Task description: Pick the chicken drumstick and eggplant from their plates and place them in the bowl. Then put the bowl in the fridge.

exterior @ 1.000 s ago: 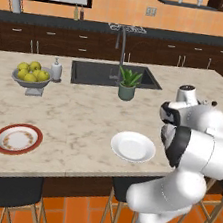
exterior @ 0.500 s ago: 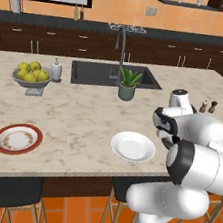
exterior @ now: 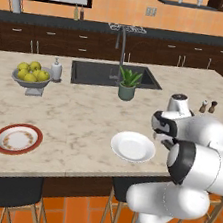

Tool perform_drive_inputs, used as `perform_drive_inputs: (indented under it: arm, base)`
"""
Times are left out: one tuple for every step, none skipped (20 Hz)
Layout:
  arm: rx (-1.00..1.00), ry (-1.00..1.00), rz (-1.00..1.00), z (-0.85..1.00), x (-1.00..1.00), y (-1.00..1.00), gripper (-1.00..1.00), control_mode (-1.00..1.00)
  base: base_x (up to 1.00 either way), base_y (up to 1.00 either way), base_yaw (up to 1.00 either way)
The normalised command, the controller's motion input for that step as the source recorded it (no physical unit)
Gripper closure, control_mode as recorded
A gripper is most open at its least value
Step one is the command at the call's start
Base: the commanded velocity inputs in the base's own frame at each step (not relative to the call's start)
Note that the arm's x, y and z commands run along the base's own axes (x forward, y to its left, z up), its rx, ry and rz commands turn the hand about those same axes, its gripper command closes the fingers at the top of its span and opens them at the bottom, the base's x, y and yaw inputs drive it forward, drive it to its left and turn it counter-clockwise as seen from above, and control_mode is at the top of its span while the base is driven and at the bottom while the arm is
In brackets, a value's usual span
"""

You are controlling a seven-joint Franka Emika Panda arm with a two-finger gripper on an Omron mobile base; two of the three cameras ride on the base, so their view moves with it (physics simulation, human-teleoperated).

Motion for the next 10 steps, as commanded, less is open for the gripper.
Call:
perform_drive_inputs:
  arm:
    - [0.0,0.0,0.0,-0.36,0.16,0.11,-1.0,-1.0]
    - [0.0,0.0,0.0,-0.48,0.2,0.11,-1.0,-1.0]
    - [0.0,0.0,0.0,-0.62,0.35,0.0,-1.0,-1.0]
    - [0.0,0.0,0.0,-0.46,0.47,0.0,-1.0,-1.0]
    - [0.0,0.0,0.01,-0.31,0.43,-0.05,-1.0,-1.0]
    - [0.0,0.0,0.02,-0.18,0.41,-0.19,-1.0,-1.0]
    - [0.0,-0.01,0.03,-0.14,0.16,-0.17,-1.0,-1.0]
    - [0.0,-0.03,0.04,-0.26,0.1,-0.14,-1.0,-1.0]
    - [0.0,-0.06,0.05,-0.3,0.06,-0.12,-1.0,-1.0]
    - [0.0,-0.06,0.05,-0.3,0.11,-0.11,-1.0,-1.0]
  base:
    - [0.0,0.0,0.0]
    - [0.0,0.0,0.0]
    - [0.0,0.0,0.0]
    - [0.0,0.0,0.0]
    - [0.0,0.0,0.0]
    - [0.0,0.0,0.0]
    - [0.0,0.0,0.0]
    - [0.0,0.0,0.0]
    - [0.0,0.0,0.0]
    - [0.0,0.0,0.0]
